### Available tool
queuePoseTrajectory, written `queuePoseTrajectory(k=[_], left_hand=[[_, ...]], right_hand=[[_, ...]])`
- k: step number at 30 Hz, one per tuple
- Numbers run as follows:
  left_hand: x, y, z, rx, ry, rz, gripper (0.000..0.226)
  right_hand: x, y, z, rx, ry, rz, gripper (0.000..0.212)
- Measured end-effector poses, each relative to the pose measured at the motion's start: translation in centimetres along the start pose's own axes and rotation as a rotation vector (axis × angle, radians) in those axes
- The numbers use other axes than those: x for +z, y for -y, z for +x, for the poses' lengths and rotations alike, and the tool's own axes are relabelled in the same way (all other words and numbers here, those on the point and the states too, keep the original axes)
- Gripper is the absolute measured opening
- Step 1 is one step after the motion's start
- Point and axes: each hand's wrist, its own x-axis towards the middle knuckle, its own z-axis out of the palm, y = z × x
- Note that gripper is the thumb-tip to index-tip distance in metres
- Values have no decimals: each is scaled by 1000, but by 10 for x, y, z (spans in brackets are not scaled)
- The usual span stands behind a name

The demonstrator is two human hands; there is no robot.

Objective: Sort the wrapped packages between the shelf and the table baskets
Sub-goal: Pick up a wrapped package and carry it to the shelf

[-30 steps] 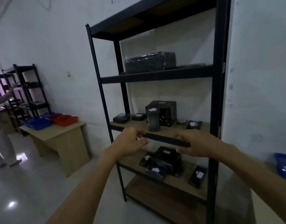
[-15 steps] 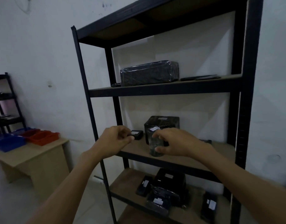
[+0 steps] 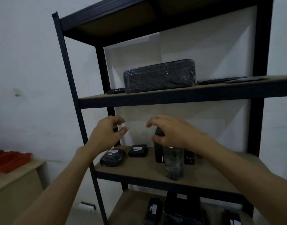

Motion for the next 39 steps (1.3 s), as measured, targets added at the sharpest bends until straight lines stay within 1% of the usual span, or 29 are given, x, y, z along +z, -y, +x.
queuePoseTrajectory(k=[3,6,14,19,22,26,27,29,31,36,38,39], left_hand=[[-6,34,30,20,-24,17,39],[-10,71,59,30,-79,48,44],[2,139,120,72,-186,170,57],[1,184,167,136,-198,211,79],[-3,205,200,207,-216,215,80],[1,231,226,280,-124,191,97],[4,235,230,298,-133,186,100],[9,239,232,333,-215,168,100],[16,244,233,363,-293,150,97],[26,255,239,413,-396,150,89],[30,257,240,426,-436,153,85],[32,258,241,431,-456,152,83]], right_hand=[[2,5,43,-20,-19,-37,44],[4,7,86,-62,-73,-84,45],[17,9,182,-112,-198,-43,41],[29,14,244,-64,-203,-116,37],[34,11,281,14,-226,-108,40],[48,5,333,118,-175,-194,43],[51,3,346,146,-162,-206,44],[56,-3,371,201,-122,-226,48],[61,-10,396,267,-41,-254,53],[67,-34,444,471,117,-233,72],[73,-42,456,529,215,-247,78],[77,-43,460,549,291,-267,78]])
